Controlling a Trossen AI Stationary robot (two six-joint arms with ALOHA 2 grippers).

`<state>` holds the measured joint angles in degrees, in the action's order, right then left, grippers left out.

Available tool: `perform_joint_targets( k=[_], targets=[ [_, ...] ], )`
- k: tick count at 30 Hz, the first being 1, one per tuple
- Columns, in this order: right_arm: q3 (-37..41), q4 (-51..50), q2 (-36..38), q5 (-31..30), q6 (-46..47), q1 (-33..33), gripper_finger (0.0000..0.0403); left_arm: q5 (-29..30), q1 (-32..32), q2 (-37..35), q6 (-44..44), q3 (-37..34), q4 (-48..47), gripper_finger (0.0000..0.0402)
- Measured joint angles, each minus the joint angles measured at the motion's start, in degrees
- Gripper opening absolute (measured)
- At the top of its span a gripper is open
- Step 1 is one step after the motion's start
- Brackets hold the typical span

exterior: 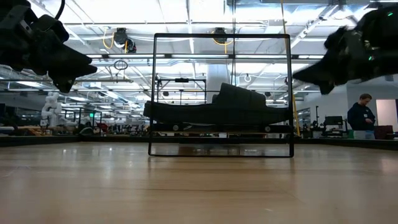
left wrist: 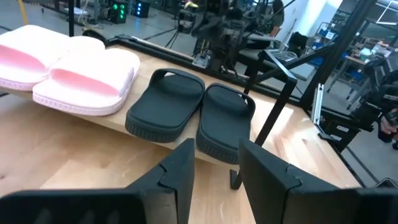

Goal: Pick and place slides into the shelf
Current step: Return to Home Position

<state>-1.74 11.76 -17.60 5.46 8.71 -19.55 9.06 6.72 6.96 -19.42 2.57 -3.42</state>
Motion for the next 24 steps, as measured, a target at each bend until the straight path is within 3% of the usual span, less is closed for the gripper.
perform_joint_targets(
  k=[8,15,24],
  targets=[
    [0.6,-1.3,7.0,0.7,-0.1,0.0,0.0054,5.0,0.0,-0.3,1.2,-0.1,1.5,0.0124],
    [0.7,-3.1,7.8,0.6,-0.6,0.0,0.0054,4.9,0.0,-0.3,2.2,-2.0,6.5,0.0124],
    [0.8,-3.0,7.8,0.6,1.7,0.0,0.0054,4.6,0.0,-0.2,1.7,-2.0,6.4,0.0124]
  ],
)
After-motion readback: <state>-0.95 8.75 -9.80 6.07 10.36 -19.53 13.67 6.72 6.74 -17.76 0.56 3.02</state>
